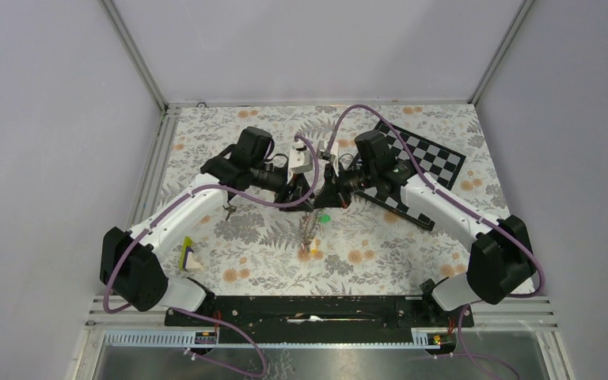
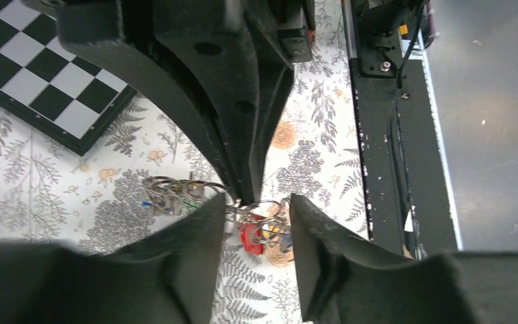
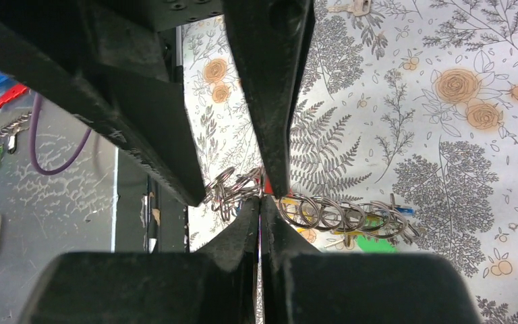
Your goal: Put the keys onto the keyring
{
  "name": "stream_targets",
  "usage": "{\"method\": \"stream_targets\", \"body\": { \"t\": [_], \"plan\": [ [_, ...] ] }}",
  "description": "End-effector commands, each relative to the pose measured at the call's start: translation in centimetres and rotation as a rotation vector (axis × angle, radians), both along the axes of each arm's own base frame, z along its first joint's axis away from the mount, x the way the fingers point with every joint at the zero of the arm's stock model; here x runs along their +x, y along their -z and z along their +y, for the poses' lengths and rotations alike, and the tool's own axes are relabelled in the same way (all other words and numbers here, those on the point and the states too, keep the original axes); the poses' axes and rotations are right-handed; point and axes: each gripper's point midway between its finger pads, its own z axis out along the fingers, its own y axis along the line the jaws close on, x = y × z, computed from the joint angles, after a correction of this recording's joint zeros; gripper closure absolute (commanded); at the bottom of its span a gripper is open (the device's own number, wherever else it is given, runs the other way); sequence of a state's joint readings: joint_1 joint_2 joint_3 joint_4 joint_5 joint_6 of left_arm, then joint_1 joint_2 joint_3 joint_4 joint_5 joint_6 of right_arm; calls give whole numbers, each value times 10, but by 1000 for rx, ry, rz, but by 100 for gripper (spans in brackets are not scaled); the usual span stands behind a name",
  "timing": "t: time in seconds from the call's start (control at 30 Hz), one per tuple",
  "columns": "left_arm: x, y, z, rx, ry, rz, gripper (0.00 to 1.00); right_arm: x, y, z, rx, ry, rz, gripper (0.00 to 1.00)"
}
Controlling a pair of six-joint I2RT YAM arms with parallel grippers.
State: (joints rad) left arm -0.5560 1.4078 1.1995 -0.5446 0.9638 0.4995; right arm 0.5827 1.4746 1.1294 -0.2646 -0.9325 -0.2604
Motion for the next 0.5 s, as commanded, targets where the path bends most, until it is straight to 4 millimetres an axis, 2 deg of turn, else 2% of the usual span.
{"method": "stream_targets", "body": {
  "t": [0.0,0.1,0.17,0.37,0.47],
  "plan": [
    [-2,-16,7,-52,9,-61,47,7,-30,4,74,19,-99,100],
    [-2,-15,13,-58,-2,-56,27,9,-30,1,83,32,-103,100],
    [-2,-16,16,-68,-4,-52,20,10,-30,-2,82,38,-104,100],
    [2,-7,22,-77,-21,-35,17,7,-32,-6,94,29,-100,100],
    [-1,1,21,-91,6,2,22,7,-35,-7,102,28,-102,100]
  ]
}}
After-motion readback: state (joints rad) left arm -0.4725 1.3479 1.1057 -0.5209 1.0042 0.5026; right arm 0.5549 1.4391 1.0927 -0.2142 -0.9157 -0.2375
